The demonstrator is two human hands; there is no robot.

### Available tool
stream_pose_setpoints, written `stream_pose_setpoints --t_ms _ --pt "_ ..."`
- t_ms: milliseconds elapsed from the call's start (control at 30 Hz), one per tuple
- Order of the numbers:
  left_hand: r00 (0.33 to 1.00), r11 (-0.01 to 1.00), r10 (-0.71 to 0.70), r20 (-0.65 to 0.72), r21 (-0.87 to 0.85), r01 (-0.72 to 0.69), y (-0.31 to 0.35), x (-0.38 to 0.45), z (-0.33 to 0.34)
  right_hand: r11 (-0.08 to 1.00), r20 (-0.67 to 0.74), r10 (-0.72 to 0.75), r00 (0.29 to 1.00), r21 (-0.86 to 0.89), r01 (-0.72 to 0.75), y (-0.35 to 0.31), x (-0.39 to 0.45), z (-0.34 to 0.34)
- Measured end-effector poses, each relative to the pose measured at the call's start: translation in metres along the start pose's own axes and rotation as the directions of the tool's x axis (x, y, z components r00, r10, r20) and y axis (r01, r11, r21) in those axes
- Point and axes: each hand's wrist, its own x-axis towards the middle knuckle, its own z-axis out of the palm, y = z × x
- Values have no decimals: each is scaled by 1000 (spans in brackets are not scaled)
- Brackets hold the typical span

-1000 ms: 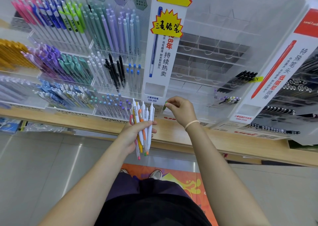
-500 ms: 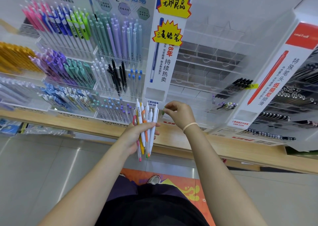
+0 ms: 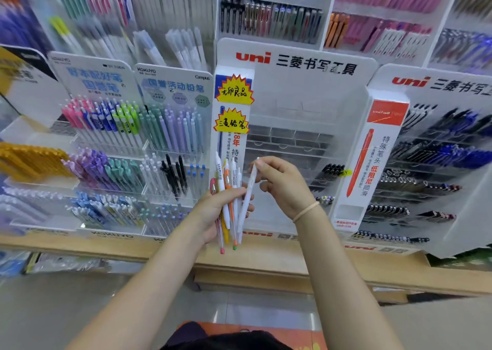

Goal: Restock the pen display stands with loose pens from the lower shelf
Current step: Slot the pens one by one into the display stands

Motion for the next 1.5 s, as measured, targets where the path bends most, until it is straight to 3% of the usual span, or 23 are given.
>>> stream_pose_setpoints --t_ms 100,200,533,700,833,967,1167,1367,1500 --pt "989 1000 28 -147 12 -27 15 -4 -11 986 -1 -4 1000 164 4 -13 7 5" --pt "972 998 52 -229 44 -43 25 -11 -41 976 -26 3 1000 216 2 -13 16 20" --pt "926 998 47 -374 49 -31 46 -35 -171 999 6 23 1000 -25 -23 31 54 156" --pt "914 997 44 -403 -34 -63 78 -61 -283 994 58 31 998 -105 -25 57 73 269" --pt "915 999 -13 -404 -34 0 105 -80 -390 989 38 24 999 -144 -19 78 85 363" --pt "915 998 -31 -402 -62 6 125 -96 -468 953 -23 -13 1000 -302 5 96 91 444" --pt "917 988 -147 -370 -97 120 127 -107 -527 845 -131 -165 978 -529 72 124 96 501" --pt "920 993 -119 -373 -59 104 123 -105 -554 718 -56 -255 965 -679 150 150 111 525" --pt "940 993 -115 -320 -35 110 126 -105 -557 698 -64 -240 969 -705 126 161 113 531"
